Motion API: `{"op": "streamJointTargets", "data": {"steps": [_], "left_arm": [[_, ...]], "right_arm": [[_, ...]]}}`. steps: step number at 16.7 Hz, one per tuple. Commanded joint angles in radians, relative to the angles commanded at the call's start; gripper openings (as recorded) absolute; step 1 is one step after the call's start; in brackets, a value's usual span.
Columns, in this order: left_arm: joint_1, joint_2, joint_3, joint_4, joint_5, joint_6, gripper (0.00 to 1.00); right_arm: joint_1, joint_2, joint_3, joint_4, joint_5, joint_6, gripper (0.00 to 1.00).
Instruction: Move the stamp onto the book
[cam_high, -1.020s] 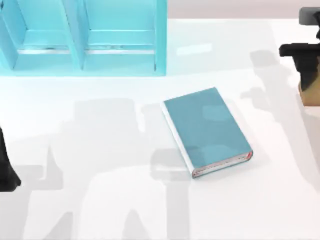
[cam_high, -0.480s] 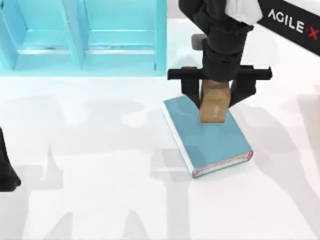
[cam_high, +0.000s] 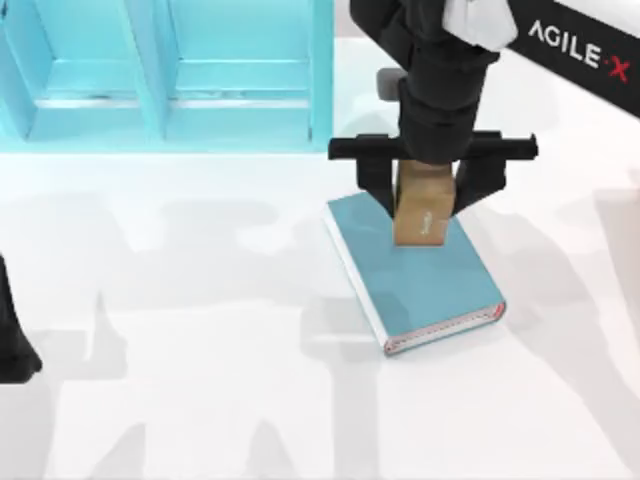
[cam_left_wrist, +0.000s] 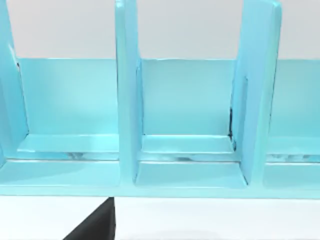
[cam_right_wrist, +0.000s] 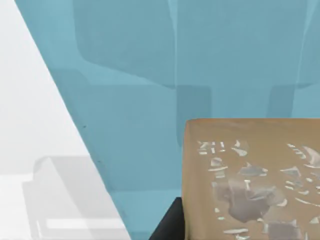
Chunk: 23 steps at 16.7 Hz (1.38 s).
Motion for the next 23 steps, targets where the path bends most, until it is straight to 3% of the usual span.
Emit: {"op": "streamJointTargets", "data": {"steps": [6, 19, 23], "left_arm": [[0.000, 0.000, 0.000, 0.000, 0.000, 0.000, 1.00], [0.000, 0.000, 0.000, 0.000, 0.000, 0.000, 1.00], [0.000, 0.000, 0.000, 0.000, 0.000, 0.000, 1.00]], "right_arm": [[0.002, 0.001, 0.014, -0.010, 0.001, -0.001, 0.00], [0.002, 0.001, 0.014, -0.010, 0.001, -0.001, 0.98], [0.002, 0.001, 0.014, -0.010, 0.001, -0.001, 1.00]]}}
